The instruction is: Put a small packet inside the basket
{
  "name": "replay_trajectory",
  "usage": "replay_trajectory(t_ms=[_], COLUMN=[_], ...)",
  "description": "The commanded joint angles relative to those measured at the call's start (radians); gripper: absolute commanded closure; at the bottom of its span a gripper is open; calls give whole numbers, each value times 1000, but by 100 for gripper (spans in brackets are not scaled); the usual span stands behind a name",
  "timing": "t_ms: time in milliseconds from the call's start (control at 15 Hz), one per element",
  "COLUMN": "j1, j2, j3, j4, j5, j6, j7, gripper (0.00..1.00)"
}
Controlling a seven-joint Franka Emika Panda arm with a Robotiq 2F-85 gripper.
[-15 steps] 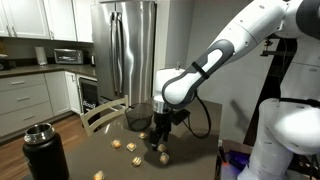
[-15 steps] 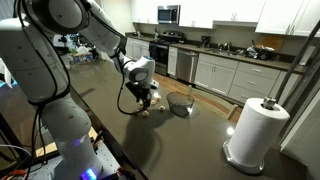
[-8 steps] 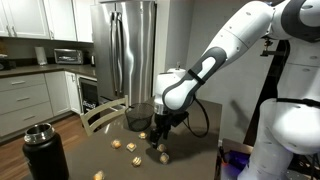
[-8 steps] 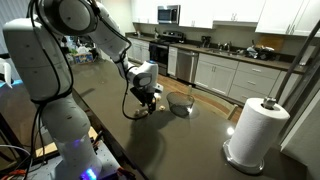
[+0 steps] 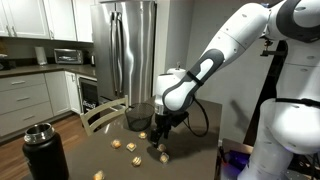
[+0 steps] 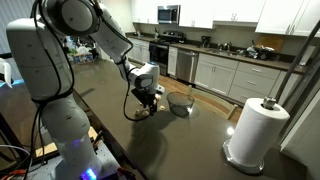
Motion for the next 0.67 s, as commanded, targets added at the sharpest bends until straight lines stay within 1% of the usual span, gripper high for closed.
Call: replay_trajectory(t_ms=[0,200,267,333,400,600], j1=[-8,-8,-8,-8,-8,-7], j2=[35,49,52,55,57,62], j3=[4,4,4,4,4,5], j4=[21,24,24,25,26,29], j5=[4,4,4,4,4,2], j6=[7,2,2,2,2,4], j7=[3,2,3,3,3,4], gripper=[0,1,26,26,29,48])
